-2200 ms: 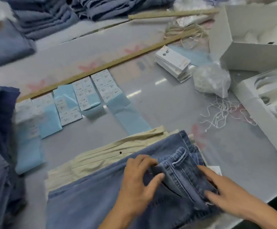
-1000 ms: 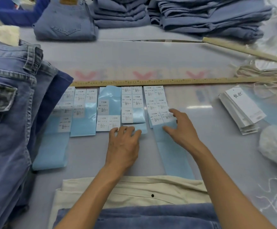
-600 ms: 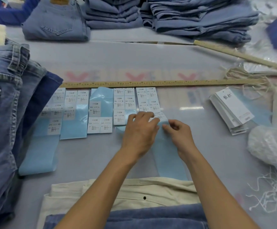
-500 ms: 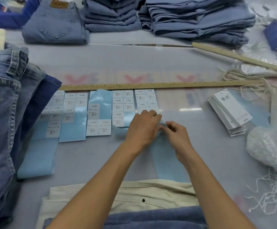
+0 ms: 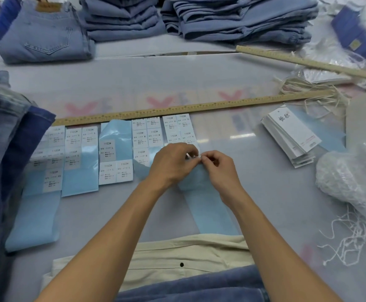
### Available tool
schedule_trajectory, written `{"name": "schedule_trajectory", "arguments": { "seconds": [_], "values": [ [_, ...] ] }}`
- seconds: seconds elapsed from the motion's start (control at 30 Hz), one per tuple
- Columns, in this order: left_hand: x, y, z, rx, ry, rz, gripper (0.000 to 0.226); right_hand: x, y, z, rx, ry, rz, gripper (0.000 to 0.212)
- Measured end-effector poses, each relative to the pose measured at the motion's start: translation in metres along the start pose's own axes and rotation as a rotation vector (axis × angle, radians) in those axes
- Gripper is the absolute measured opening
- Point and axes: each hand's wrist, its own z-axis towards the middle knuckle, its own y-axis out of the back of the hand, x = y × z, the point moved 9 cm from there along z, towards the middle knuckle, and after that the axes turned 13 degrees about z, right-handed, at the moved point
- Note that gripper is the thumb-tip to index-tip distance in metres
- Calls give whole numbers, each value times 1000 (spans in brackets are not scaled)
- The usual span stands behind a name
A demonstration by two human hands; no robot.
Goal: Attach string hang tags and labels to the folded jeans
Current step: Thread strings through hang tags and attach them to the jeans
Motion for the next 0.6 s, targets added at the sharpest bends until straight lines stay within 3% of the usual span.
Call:
{"name": "schedule_trajectory", "arguments": {
  "seconds": [0.2,0.33,0.4,0.5,0.6],
  "values": [
    [18,-7,8,195,138,-232,4,4,-3,-3,23,28,-109,13],
    [30,1,9,195,232,-301,8,-2,2,-5,2,9,-133,12],
    [43,16,9,66,336,-350,11,-7,8,-6,-38,-23,-124,12],
    [72,62,-8,-316,531,-383,10,-10,12,-8,-68,-57,-182,12],
    [55,106,-39,-663,440,-56,11,6,15,-13,-119,15,-272,16]
  ]
}}
